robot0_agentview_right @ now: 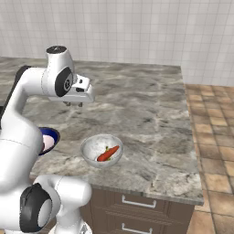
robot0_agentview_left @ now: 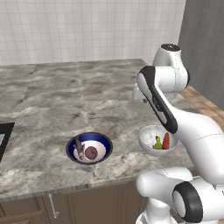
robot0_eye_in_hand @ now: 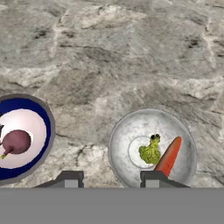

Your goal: Place the bowl containing the onion and fish in the microwave. Close the microwave door and press the start button to microwave the meal.

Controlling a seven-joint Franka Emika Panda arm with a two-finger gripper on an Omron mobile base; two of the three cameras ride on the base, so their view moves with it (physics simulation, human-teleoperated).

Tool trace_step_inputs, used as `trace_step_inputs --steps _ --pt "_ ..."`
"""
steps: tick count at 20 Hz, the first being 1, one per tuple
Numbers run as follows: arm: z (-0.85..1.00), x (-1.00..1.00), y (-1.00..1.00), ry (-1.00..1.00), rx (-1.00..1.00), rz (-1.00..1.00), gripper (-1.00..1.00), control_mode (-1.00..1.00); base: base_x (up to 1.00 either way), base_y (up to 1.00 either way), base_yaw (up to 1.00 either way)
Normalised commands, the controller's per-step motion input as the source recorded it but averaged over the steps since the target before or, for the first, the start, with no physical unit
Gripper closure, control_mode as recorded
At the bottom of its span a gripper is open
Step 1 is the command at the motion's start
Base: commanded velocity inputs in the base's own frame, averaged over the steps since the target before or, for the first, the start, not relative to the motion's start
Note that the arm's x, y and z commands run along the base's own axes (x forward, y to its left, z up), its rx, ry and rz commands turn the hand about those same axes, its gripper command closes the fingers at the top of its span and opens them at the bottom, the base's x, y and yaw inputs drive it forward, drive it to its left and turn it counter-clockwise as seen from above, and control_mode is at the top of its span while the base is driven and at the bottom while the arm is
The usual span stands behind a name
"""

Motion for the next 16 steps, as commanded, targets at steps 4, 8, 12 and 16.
trace_step_inputs --steps 4,8,12,16 --pt "-0.16 -0.01 0.04 0.00 0.00 -0.03 -1.00 -1.00 0.00 0.00 0.00" --pt "-0.50 -0.26 0.25 -0.08 0.00 -0.04 -1.00 -1.00 0.00 0.00 0.00" --pt "-0.51 -0.34 0.29 -0.08 0.01 -0.04 -1.00 -1.00 0.00 0.00 0.00" --pt "-0.55 -0.24 0.10 -0.01 0.07 -0.19 -1.00 -1.00 0.00 0.00 0.00"
